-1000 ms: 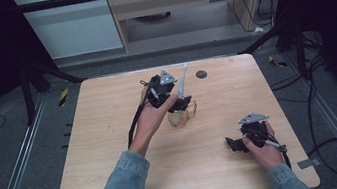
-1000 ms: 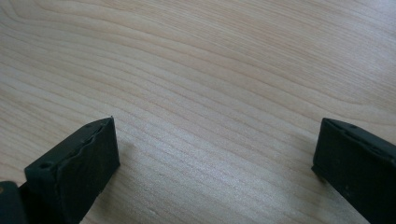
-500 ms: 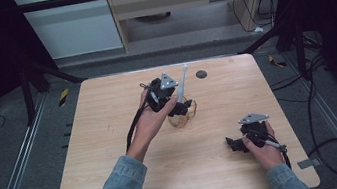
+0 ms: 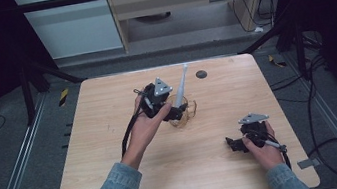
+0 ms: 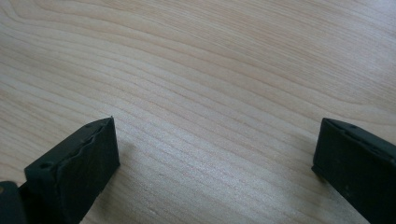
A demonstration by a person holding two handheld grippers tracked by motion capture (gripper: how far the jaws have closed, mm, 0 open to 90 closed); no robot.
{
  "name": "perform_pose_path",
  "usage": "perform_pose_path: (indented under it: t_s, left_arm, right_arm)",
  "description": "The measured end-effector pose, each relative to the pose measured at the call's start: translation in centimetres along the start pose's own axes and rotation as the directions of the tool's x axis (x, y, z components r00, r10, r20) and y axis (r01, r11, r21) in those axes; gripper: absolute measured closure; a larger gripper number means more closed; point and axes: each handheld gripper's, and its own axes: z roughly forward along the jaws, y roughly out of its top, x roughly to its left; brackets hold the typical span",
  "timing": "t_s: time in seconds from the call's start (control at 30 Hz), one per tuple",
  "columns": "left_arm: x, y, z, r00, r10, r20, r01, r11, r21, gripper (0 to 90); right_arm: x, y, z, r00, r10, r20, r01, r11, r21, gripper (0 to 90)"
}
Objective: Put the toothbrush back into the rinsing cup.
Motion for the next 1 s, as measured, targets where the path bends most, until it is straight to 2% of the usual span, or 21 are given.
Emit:
perform_pose_path:
  t_s: [0.4,1.0]
  left_arm:
    - [0.9,-2.1,-1.6,0.9988,-0.044,-0.023,0.043,0.9983,-0.039,5.8]
    - [2.6,-5.7,-3.3,0.9935,-0.088,-0.072,0.087,0.9959,-0.028,5.8]
  right_arm:
    - [0.0,0.0,0.0,1.0000,-0.001,0.000,0.001,1.000,0.000,0.3]
    - [0.0,0.0,0.0,1.0000,-0.001,0.001,0.001,1.000,0.000,0.4]
